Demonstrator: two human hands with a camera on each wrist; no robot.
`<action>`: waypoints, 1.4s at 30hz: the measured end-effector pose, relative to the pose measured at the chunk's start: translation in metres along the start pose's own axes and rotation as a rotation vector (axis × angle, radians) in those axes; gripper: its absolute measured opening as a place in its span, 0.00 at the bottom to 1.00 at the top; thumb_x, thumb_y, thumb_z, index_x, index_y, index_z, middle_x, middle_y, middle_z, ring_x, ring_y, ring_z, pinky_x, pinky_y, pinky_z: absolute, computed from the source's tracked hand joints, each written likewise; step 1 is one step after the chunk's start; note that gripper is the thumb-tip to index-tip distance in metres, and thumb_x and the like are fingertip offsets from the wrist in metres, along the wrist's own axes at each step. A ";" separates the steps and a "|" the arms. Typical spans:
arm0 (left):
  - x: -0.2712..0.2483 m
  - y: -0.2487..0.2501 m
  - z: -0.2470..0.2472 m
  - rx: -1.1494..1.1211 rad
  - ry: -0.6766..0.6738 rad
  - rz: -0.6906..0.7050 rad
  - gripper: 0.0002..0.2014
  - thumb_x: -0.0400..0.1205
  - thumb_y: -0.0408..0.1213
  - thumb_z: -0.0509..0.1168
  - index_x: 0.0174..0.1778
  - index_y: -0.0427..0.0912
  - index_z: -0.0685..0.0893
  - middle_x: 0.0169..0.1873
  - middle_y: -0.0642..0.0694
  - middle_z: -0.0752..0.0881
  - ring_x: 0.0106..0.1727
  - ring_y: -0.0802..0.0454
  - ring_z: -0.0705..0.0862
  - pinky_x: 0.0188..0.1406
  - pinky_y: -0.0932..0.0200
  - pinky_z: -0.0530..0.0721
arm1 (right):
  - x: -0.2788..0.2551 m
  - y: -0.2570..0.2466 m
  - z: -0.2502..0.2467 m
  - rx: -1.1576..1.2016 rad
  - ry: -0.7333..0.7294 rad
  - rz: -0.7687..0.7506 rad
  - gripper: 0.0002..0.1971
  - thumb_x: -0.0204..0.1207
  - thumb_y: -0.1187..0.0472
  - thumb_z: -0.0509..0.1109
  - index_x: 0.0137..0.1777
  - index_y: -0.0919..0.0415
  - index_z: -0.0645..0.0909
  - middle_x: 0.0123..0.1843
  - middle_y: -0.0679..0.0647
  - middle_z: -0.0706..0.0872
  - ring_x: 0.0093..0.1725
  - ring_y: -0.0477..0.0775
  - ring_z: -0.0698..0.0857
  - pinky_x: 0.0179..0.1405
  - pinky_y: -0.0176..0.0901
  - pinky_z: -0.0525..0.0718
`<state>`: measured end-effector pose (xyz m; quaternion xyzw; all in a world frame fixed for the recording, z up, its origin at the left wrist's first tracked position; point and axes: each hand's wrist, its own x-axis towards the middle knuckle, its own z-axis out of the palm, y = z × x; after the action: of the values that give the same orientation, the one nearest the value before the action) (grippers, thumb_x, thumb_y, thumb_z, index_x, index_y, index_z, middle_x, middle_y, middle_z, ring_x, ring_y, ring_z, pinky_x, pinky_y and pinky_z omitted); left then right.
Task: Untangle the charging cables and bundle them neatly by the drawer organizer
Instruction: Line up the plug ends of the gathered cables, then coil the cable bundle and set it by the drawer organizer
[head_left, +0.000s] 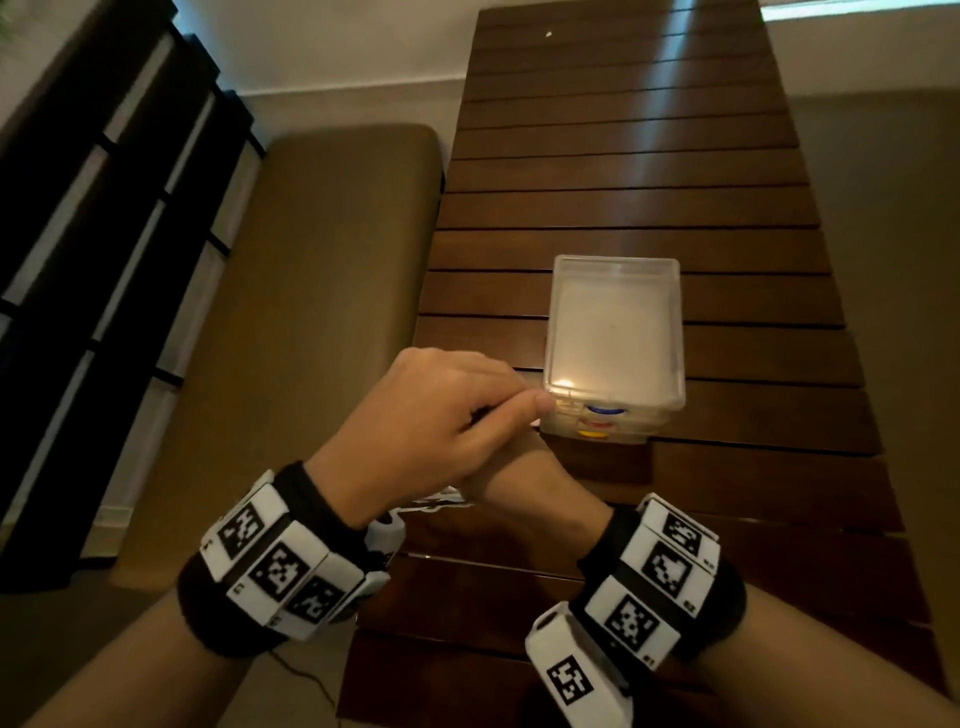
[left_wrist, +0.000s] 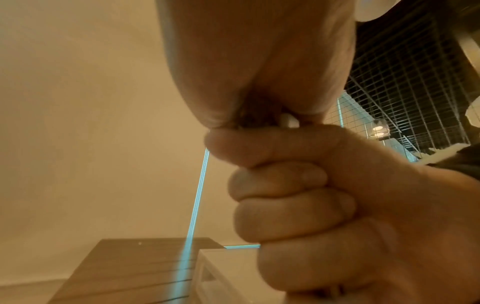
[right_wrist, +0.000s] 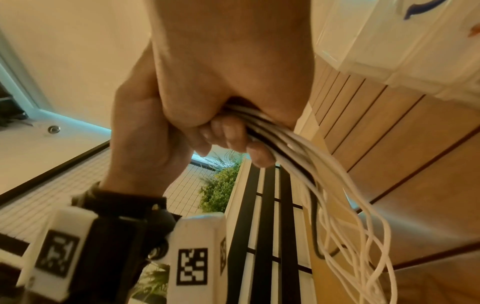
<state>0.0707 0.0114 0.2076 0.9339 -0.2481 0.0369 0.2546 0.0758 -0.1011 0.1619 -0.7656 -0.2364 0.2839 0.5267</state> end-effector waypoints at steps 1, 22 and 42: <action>0.002 0.000 0.001 -0.003 0.006 0.014 0.17 0.86 0.50 0.59 0.51 0.47 0.92 0.46 0.55 0.92 0.48 0.63 0.88 0.46 0.58 0.87 | -0.001 0.008 -0.002 0.047 -0.007 0.018 0.16 0.85 0.70 0.59 0.72 0.70 0.74 0.64 0.62 0.78 0.66 0.53 0.76 0.51 0.15 0.66; -0.035 -0.045 0.108 -0.514 -0.113 -0.493 0.08 0.76 0.35 0.73 0.33 0.47 0.82 0.28 0.61 0.85 0.35 0.72 0.83 0.33 0.71 0.79 | 0.002 0.022 -0.018 0.730 0.076 0.119 0.26 0.85 0.53 0.66 0.26 0.60 0.65 0.20 0.55 0.65 0.20 0.55 0.64 0.21 0.43 0.67; -0.095 -0.052 0.155 0.078 -0.277 -0.610 0.16 0.67 0.48 0.52 0.17 0.43 0.69 0.22 0.40 0.78 0.30 0.34 0.78 0.29 0.50 0.70 | -0.046 0.094 0.022 0.288 0.248 -0.169 0.19 0.84 0.59 0.69 0.31 0.66 0.79 0.27 0.59 0.80 0.19 0.42 0.75 0.20 0.31 0.70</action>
<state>0.0036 0.0160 0.0313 0.9703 0.0124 -0.1587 0.1821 0.0339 -0.1481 0.0756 -0.6889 -0.1901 0.1734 0.6777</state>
